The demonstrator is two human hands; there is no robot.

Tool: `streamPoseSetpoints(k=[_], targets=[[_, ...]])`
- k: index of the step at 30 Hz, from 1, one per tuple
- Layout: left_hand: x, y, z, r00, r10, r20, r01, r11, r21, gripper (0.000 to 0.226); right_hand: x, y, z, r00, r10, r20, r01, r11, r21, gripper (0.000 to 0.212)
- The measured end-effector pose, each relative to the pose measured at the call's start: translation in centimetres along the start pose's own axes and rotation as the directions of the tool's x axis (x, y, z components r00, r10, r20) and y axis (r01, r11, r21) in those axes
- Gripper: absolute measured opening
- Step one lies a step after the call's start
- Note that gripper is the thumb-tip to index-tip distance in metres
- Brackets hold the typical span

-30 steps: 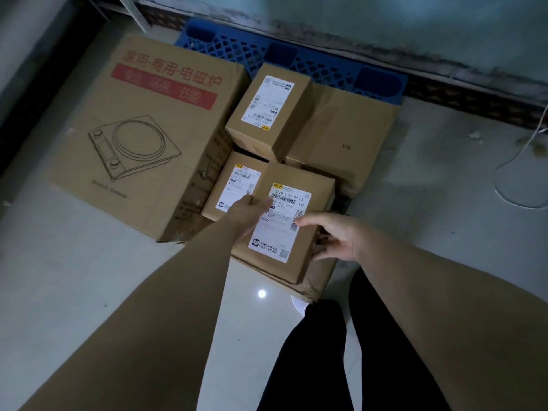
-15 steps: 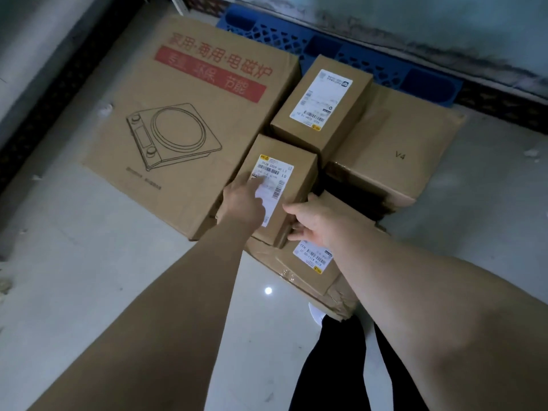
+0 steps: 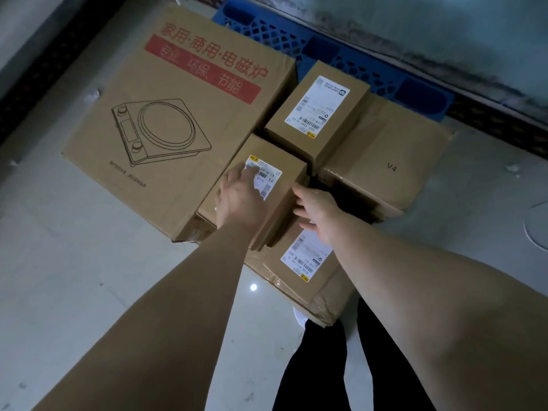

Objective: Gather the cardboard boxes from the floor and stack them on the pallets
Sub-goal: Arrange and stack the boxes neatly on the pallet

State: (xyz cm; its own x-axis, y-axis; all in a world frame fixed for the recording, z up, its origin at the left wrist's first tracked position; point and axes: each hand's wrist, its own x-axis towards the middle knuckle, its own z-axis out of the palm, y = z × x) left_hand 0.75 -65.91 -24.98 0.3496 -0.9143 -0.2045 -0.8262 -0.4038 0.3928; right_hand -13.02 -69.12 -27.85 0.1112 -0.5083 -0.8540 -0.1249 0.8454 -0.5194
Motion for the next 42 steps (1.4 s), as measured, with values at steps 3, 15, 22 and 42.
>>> streamPoseSetpoints(k=[3,15,22,42], targets=[[1.7,2.3,0.2,0.999,0.046,0.029,-0.046,0.999,0.005,0.057,1.5,-2.3,-3.3,0.969,-0.057,-0.241,0.072,0.996,0.053,0.032],[8.6,9.3,3.6,0.991,-0.09,0.1,0.064,0.968,0.241,0.06,7.0,-13.4,-9.8,0.954,-0.243,-0.177,0.223,0.967,-0.122,0.098],[11.5,9.7,4.4,0.956,-0.29,0.035,0.26,0.9,0.349,0.063,10.1,-13.7,-10.8,0.998,-0.054,-0.018,0.053,0.997,-0.055,0.104],[0.5,13.1,-0.8,0.967,-0.045,0.25,0.064,0.995,-0.072,0.045,-1.5,-4.1,-14.9,0.992,-0.106,0.071,0.102,0.993,0.064,0.112]])
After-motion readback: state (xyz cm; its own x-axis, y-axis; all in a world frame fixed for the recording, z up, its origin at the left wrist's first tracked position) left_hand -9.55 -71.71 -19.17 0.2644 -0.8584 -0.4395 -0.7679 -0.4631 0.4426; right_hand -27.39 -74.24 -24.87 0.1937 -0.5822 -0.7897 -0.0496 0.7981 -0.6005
